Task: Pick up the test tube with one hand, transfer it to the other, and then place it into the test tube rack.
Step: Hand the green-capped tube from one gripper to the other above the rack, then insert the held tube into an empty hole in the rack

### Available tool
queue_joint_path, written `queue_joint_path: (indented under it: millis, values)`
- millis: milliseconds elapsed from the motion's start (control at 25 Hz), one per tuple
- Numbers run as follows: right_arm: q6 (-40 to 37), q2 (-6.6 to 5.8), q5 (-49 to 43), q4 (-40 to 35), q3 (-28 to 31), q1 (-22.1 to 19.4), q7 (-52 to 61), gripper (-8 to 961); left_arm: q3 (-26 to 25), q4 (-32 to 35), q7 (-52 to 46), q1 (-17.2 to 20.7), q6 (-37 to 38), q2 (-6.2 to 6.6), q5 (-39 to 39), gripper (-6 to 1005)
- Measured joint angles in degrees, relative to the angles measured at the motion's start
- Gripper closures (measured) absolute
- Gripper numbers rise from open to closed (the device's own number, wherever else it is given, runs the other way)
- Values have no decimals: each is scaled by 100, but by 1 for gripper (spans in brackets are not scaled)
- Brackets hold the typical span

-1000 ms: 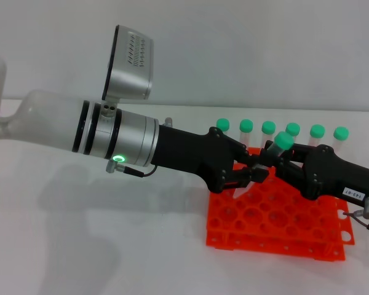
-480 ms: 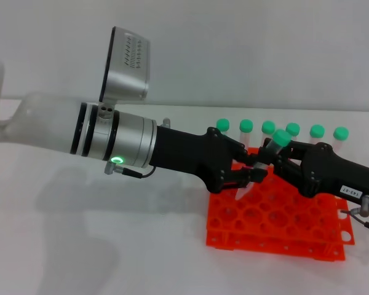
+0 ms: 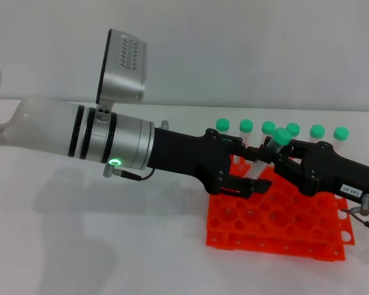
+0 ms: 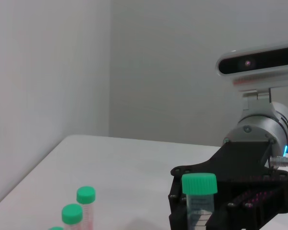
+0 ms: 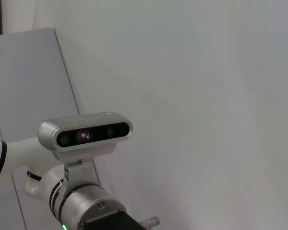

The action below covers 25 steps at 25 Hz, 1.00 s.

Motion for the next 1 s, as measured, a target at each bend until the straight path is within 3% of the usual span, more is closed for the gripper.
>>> queue_joint_path:
  millis: [280,640,1000]
  values:
    - [-5,-2,0,1,-1,-37,0,746,0,-202,-49,236,37,5,-333,191]
    - [459,19,-6,1,-16,73,-263,744,0,-1235,-88,1178,771,6,-1714,112]
    - [877,82,-11,-13,-184,404,-713,742,1,-1216,-18,2095,665,2,-2495,116]
